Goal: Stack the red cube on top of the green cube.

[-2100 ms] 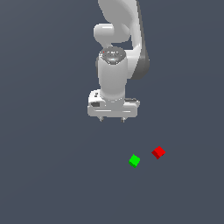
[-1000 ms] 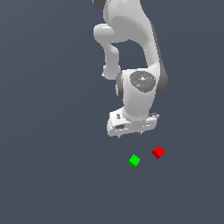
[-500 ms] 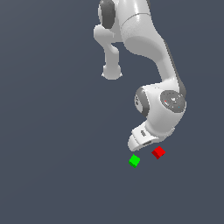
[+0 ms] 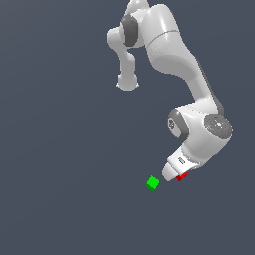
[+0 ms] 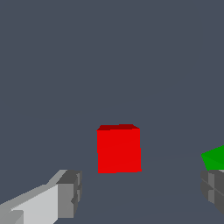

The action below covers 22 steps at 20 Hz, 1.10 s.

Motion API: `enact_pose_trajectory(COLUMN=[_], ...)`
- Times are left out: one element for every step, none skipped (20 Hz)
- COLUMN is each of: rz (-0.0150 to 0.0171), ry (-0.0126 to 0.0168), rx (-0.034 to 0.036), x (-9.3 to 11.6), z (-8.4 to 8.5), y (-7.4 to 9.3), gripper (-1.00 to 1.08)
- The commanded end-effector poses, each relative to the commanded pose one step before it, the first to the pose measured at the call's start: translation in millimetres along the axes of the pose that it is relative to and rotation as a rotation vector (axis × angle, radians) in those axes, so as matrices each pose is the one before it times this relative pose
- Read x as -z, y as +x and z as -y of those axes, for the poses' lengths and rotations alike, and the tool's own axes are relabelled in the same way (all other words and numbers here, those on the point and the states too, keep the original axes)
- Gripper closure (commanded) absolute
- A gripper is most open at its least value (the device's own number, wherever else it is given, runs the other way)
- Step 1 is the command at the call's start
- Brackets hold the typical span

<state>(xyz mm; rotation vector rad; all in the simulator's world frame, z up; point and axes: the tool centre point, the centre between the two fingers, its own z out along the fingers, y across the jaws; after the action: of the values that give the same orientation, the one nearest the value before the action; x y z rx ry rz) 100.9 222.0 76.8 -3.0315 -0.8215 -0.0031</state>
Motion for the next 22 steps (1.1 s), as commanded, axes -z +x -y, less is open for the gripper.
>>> enact_pose_trajectory(rz=[0.00081, 0.00037, 0.00031, 0.00025, 0.00018, 0.00012, 0.00005, 0.0, 0.00035, 0.0, 0.0, 0.0, 0.0, -0.0001, 0.0, 0.0, -0.00005, 0.0, 0.0, -0.00006, 0.0, 0.0], ry=[-0.00033, 0.00005, 0.00004, 0.00003, 0.00002, 0.00001, 0.00001, 0.0, 0.00045, 0.0, 0.0, 0.0, 0.0, -0.00021, 0.0, 0.0, -0.00023, 0.0, 0.0, -0.00022, 0.0, 0.0], rx=[0.02018, 0.00572, 0.00482, 0.00384, 0.00284, 0.00195, 0.00097, 0.0, -0.00144, 0.0, 0.0, 0.0, 0.0, 0.00065, 0.0, 0.0, 0.00065, 0.0, 0.0, 0.00065, 0.0, 0.0], x=[-3.39, -1.02, -0.84, -0.66, -0.47, -0.3, -0.12, 0.01, -0.03, -0.4, -1.2, -2.0, -2.79, -3.46, -4.34, -5.09, -5.73, -6.29, -5.59, -4.63, -3.83, -2.94], z=[6.38, 1.93, 1.65, 1.3, 0.94, 0.66, 0.31, -0.08, 0.03, -0.01, -0.03, -0.04, -0.06, 0.42, -0.08, -0.09, 0.38, -0.11, -0.09, 0.4, -0.07, -0.07], y=[5.17, 1.42, 1.2, 0.96, 0.72, 0.5, 0.27, 0.03, -0.58, 0.0, -0.01, -0.02, -0.04, 0.05, -0.1, -0.13, -0.06, -0.21, -0.19, -0.03, -0.08, 0.01], gripper=[-0.92, -0.92, -0.92, -0.92, -0.92, -0.92, -0.92, -0.92, -0.92, -0.92, -0.92, -0.92, -0.92, -0.92, -0.92, -0.92, -0.92, -0.92, -0.92, -0.92, -0.92, -0.92])
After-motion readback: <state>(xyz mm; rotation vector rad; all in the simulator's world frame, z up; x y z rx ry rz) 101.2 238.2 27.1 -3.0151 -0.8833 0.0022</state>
